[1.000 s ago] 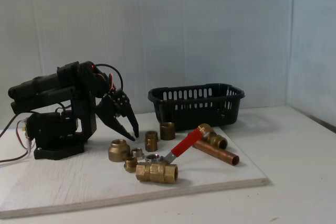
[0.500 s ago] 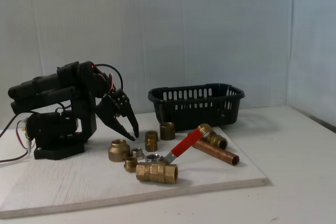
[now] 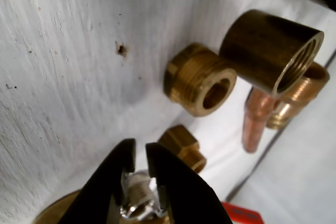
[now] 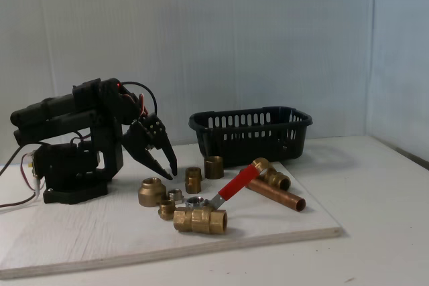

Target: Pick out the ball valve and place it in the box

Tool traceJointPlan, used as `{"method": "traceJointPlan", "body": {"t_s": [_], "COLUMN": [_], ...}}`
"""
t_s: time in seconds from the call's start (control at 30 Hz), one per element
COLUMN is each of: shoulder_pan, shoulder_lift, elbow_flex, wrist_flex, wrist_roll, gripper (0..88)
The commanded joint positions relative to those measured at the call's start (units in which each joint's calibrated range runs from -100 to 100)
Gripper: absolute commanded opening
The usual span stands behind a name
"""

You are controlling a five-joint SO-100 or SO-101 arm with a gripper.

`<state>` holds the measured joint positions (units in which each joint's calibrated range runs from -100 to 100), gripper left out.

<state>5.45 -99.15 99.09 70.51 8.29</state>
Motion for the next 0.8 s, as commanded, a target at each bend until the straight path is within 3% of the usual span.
{"method": "traceJointPlan", "body": {"t_s": [0.0, 0.77], "shoulder_pan": [-0.2, -0.2], "shoulder_lift": [0.4, 0.4], "elbow_flex": [0.6, 0.6], "wrist_flex": [0.7, 0.7], "wrist_roll": [0.3, -0.1], "gripper": [0.9, 0.9]}}
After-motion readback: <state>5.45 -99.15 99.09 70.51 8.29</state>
